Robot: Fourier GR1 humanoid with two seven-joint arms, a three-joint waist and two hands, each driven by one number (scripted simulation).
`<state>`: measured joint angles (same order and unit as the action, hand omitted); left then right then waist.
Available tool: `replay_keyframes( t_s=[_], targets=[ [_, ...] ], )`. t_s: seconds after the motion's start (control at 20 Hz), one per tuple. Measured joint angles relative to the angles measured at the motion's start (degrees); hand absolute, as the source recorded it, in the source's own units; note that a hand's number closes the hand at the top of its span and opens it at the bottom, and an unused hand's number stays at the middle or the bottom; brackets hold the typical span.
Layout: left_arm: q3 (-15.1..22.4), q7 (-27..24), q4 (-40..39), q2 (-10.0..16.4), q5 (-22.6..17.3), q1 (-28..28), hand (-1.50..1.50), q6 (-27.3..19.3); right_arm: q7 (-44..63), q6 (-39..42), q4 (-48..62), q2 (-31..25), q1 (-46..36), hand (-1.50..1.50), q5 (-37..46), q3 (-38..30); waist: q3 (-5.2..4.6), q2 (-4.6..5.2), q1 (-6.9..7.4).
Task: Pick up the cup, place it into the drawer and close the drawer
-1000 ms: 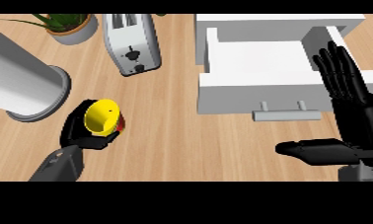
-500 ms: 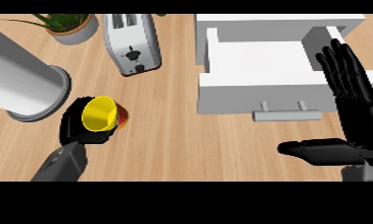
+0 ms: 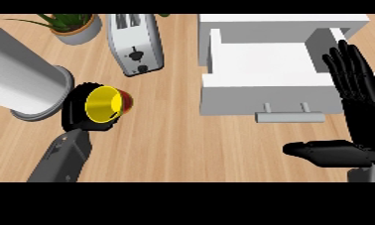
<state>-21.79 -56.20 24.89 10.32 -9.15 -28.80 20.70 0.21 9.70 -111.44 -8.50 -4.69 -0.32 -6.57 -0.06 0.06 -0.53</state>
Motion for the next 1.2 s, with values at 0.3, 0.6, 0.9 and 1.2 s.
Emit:
replay_keyframes(
  t_s=[0.3,0.6,0.9,1.2],
  targets=[
    [3.85,4.77,10.02,-2.55,0.2,-2.99,1.5,-1.29,-0.12,0.58,-0.31,-0.73,1.04,-1.5,-1.27,-1.81,0.11,-0.37,0.7],
    [8.21,14.38,23.17,-6.37,0.53,-6.62,1.5,-6.67,-1.26,1.02,0.48,-0.87,1.72,-1.5,-1.72,-2.7,0.14,-0.49,1.01],
    [13.12,24.94,32.29,-9.15,0.68,-11.59,1.5,-13.39,-1.7,1.31,0.17,-0.73,2.71,-1.5,-1.52,-2.78,0.11,-0.34,0.58],
    [18.34,33.5,33.62,-10.02,1.11,-20.09,1.5,-21.27,-1.4,1.56,1.15,-0.99,1.19,-1.5,-1.85,-2.99,0.09,-0.16,0.06]
  ],
)
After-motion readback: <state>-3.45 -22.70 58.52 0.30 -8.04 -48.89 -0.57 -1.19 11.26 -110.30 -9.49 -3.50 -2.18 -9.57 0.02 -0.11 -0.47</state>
